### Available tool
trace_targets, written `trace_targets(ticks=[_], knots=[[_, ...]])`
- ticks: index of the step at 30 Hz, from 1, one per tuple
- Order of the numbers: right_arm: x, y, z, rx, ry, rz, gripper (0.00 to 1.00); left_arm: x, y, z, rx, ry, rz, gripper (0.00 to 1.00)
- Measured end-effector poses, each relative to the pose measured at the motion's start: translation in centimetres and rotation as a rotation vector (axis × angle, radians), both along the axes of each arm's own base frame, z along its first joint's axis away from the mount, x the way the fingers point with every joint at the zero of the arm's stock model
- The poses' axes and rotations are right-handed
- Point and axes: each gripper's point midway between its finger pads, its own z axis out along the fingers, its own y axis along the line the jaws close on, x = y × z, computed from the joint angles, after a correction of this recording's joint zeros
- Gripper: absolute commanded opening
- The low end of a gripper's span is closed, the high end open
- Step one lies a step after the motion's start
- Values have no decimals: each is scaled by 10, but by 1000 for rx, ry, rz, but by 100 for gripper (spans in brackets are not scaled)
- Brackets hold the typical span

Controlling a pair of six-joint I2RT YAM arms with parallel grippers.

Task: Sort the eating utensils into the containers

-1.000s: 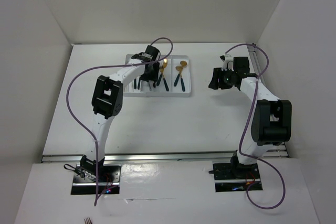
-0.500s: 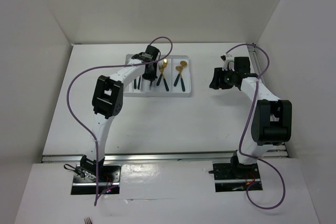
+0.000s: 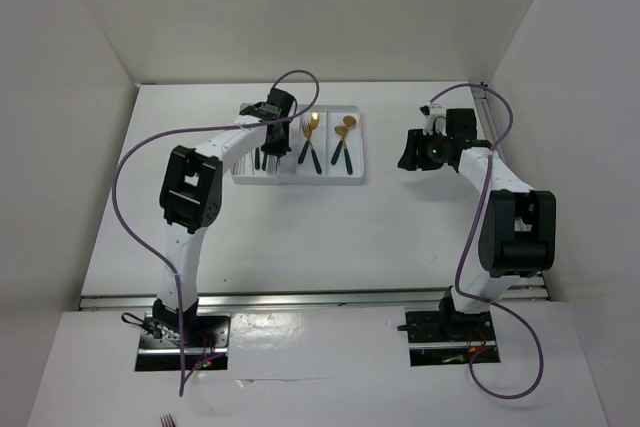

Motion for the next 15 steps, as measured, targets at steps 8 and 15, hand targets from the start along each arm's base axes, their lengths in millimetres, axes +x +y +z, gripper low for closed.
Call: trace_targets(ticks=[8,15], knots=[[-3,1,-3,5,9,4,55,14,-5,60,-104,-132,19,0],[-4,1,-1,5,5,4,55,18,-30,84,-239,-159,-21,0]])
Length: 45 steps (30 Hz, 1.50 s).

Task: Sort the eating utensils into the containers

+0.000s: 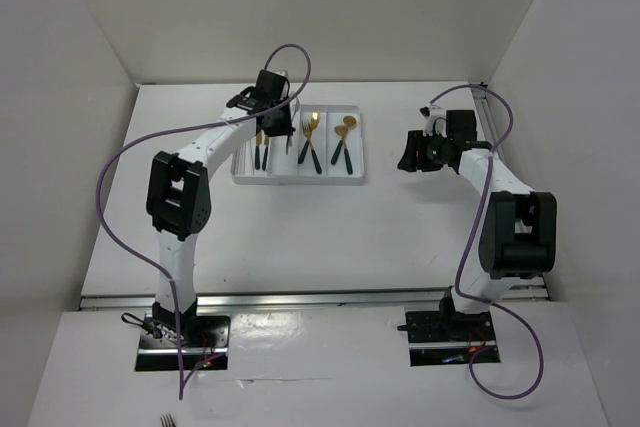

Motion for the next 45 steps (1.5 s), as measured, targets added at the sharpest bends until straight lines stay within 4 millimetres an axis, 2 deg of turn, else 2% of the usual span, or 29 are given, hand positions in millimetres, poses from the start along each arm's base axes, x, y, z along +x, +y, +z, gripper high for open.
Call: trace_targets(ticks=[5,8,13,16,17,22,25,29,31,33,36,39,41,43,45], knots=[[0,0,4,-1,-11,0,55,4,-19,2,-57,1,-31,0],[0,0,8,-1,-21,0,55,8,-33,-4,-80,-1,-46,0],[0,0,11,-4,-30,-1,55,10,-47,-34,-76,37,-69,0],[0,-3,11,-7,-29,-7,55,8,-48,-50,-68,68,-71,0],[0,-3,10,-8,-29,-10,55,8,-48,-53,-66,74,-70,11],[1,-5,10,-11,-28,-15,55,10,-49,-64,-61,88,-73,42],[0,-5,10,-11,-28,-16,55,12,-49,-65,-64,86,-75,46],[0,-5,10,-11,-27,-16,55,13,-52,-62,-69,76,-88,47],[0,-5,10,-10,-27,-16,55,12,-52,-54,-65,64,-91,47],[0,-5,10,-10,-27,-16,55,11,-49,-38,-59,35,-83,47],[0,-5,10,-8,-27,-15,55,1,-32,10,-39,-44,-56,47],[0,-4,9,-6,-25,-13,55,-2,2,70,-18,-163,25,47],[0,-2,8,-4,-21,-9,55,-3,32,101,7,-232,87,47],[0,1,6,-2,-14,-6,55,-4,61,113,32,-260,150,47],[-1,4,3,-2,-7,2,55,-2,88,103,65,-237,208,47]])
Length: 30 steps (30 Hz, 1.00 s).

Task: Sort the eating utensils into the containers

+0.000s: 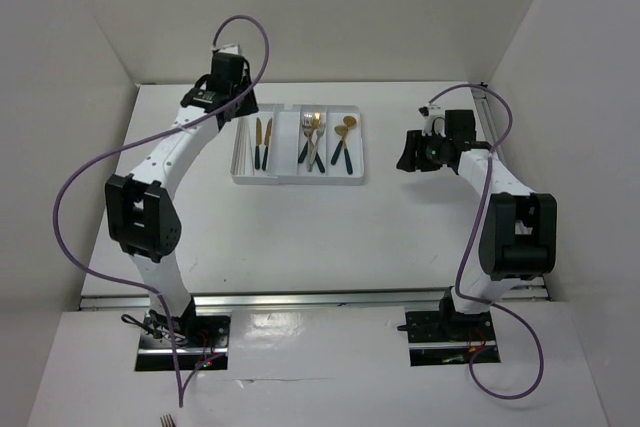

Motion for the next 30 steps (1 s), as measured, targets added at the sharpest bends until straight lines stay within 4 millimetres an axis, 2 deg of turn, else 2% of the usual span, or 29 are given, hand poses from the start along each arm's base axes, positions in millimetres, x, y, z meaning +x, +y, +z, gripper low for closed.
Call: trace_targets(ticks=[3,5,9,11,14,21,25,30], knots=[[0,3,-2,0,5,9,55,3,29,-46,30,115,59,45],[0,4,-2,0,4,9,55,2,40,-80,39,204,72,45],[1,3,-1,-1,3,9,55,-7,50,-147,46,380,69,45],[1,3,-1,-1,3,9,55,-12,48,-164,51,429,48,45],[1,3,-1,-3,1,12,55,-10,42,-170,43,449,24,45],[1,3,-1,-5,0,14,55,6,30,-155,12,399,-20,45],[1,3,-1,-5,0,14,55,5,28,-164,12,418,-37,45],[1,3,-1,-5,0,14,55,4,24,-185,4,465,-54,47]])
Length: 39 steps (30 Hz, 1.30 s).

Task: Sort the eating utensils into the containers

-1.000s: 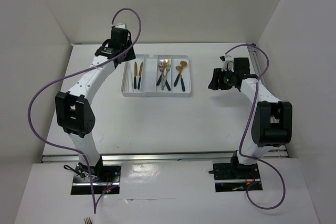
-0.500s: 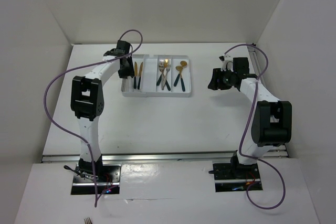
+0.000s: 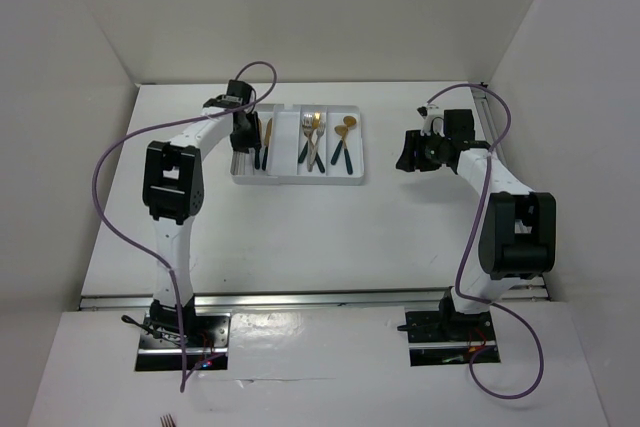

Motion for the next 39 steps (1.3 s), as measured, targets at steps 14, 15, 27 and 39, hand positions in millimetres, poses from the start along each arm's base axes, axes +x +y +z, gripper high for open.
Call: trace_targets(ticks=[14,15,27,39], knots=[[0,-1,0,-3,0,-3,55,4,-16,-5,-50,18,-68,48],[0,-1,0,-3,0,-3,55,4,-16,-6,-53,21,-70,48],[1,-1,1,-3,-2,-3,55,3,-24,-13,-68,38,-110,48],[1,-2,0,-9,-2,-7,55,5,-30,-14,-45,43,-167,47]])
